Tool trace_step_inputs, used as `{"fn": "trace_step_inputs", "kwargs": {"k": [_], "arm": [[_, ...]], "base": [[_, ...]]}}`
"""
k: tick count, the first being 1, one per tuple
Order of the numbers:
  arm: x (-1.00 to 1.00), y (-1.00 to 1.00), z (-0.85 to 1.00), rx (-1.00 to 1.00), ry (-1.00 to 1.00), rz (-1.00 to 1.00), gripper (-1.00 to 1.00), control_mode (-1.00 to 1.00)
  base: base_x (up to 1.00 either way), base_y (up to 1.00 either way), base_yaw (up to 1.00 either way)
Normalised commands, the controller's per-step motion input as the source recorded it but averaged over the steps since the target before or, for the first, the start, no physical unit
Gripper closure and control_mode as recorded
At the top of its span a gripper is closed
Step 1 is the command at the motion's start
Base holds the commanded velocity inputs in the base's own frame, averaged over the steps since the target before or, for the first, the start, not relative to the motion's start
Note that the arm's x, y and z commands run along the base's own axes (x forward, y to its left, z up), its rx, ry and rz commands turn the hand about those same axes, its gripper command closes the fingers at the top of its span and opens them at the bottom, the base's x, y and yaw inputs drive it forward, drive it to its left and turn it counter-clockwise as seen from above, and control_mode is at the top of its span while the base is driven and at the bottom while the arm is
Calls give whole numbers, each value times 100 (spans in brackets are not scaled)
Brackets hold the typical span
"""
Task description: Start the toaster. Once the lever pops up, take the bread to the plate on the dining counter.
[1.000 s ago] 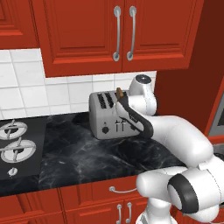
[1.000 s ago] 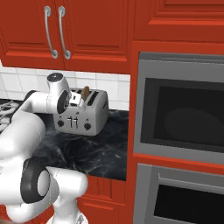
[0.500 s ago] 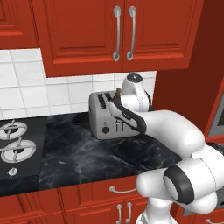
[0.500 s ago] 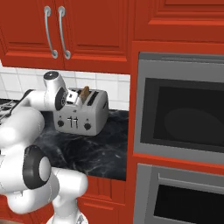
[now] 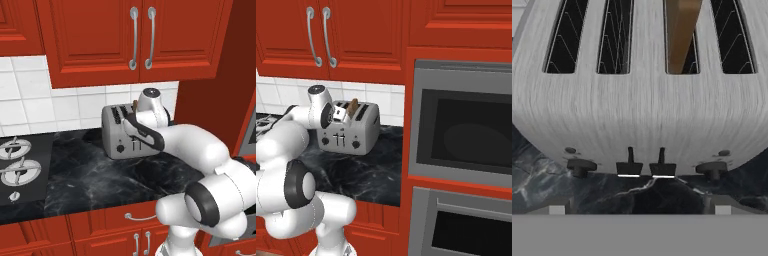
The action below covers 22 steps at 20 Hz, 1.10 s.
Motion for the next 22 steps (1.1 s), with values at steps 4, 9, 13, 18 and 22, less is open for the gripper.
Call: {"fn": "trace_step_inputs", "kwargs": {"k": [4, 9, 13, 18, 22], "arm": [[0, 0, -27, 0, 0, 0, -100, -100], [0, 0, -20, 0, 0, 0, -100, -100], [0, 0, -16, 0, 0, 0, -100, -100], [6, 0, -9, 0, 0, 0, -100, -100], [12, 8, -6, 0, 0, 0, -100, -100]], "base": [[0, 0, 0], [0, 0, 0], [0, 0, 0], [0, 0, 0], [0, 0, 0]]}}
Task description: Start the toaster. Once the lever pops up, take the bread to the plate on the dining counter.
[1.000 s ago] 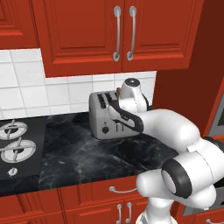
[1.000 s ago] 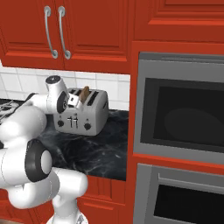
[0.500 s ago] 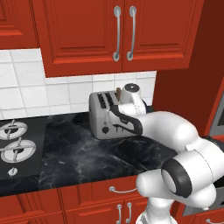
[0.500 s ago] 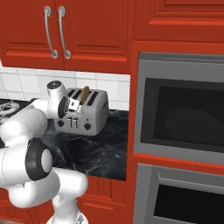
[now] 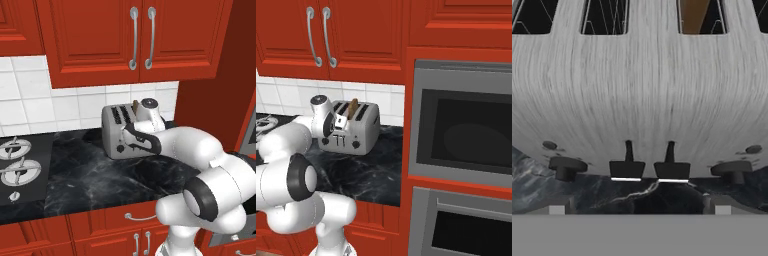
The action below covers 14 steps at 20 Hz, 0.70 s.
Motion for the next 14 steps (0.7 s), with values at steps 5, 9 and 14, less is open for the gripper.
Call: {"fn": "trace_step_inputs", "kwargs": {"k": [5, 9, 14], "arm": [[14, 14, 0, 0, 0, 0, -100, -100], [5, 12, -2, 0, 0, 0, -100, -100], [0, 0, 0, 0, 0, 0, -100, -100]], "base": [[0, 0, 0], [0, 0, 0], [0, 0, 0]]}}
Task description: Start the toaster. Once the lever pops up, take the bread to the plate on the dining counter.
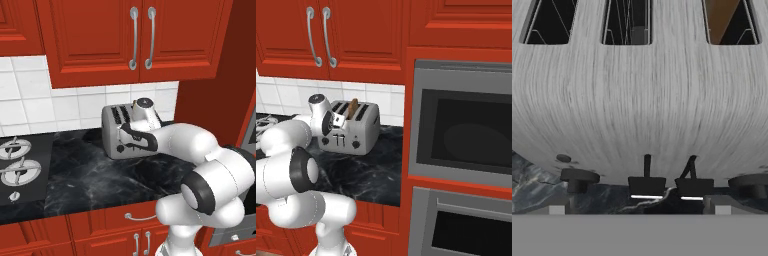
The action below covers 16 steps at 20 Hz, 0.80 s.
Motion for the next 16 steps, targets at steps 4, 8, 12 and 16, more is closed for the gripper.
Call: {"fn": "trace_step_inputs", "kwargs": {"k": [4, 8, 12, 16], "arm": [[0, 0, 0, 0, 0, 0, -100, -100], [0, 0, -3, 0, -1, 0, -100, -100], [0, 0, -9, 0, -4, 0, -100, -100], [0, 0, -8, 0, -4, 0, -100, -100]], "base": [[0, 0, 0], [0, 0, 0], [0, 0, 0], [0, 0, 0]]}}
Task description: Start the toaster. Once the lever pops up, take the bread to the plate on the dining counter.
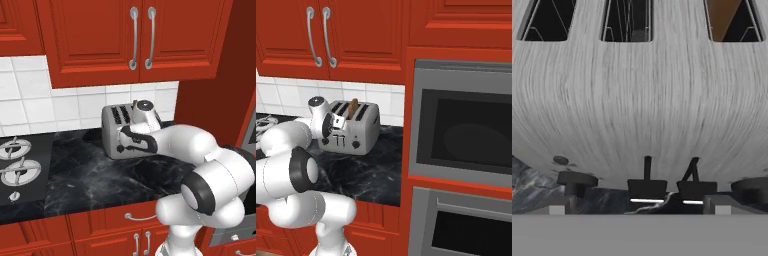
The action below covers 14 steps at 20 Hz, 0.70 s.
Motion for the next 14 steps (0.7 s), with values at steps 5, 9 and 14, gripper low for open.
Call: {"fn": "trace_step_inputs", "kwargs": {"k": [5, 9, 14], "arm": [[0, 0, -6, 0, -3, 0, -100, -100], [0, 0, -1, 0, 0, 0, -100, -100], [0, 0, 0, 0, 0, 0, -100, -100]], "base": [[0, 0, 0], [0, 0, 0], [0, 0, 0]]}}
